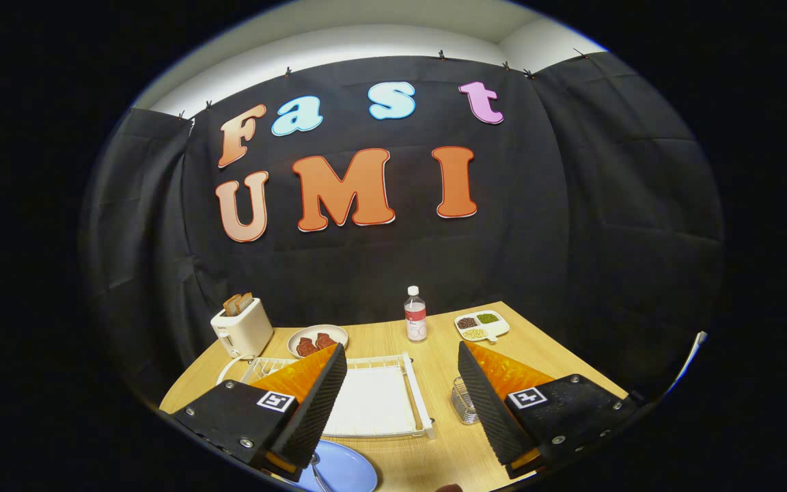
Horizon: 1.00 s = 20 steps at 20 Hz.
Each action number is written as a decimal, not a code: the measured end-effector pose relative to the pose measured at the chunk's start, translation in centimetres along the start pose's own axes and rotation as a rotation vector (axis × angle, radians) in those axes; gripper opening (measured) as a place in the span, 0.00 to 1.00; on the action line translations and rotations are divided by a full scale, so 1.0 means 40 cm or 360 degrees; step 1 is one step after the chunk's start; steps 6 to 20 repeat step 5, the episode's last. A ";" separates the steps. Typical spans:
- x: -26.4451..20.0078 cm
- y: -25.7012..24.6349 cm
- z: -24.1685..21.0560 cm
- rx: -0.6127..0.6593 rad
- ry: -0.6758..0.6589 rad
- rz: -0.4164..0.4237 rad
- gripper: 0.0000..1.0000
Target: Take the plate from the dish rack, then take the spoon from the basket and place it into the plate.
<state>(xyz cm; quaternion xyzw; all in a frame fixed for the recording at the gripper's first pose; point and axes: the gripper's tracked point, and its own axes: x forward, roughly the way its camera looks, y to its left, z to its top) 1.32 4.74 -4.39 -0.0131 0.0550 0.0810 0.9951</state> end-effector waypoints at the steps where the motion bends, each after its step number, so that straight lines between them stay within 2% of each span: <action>1: -0.003 -0.011 0.001 0.0002 -0.0005 -0.0005 0.97; 5: -0.020 -0.055 -0.010 0.0009 -0.0011 -0.0024 0.97; 20: -0.020 -0.055 -0.010 0.0009 -0.0011 -0.0024 0.97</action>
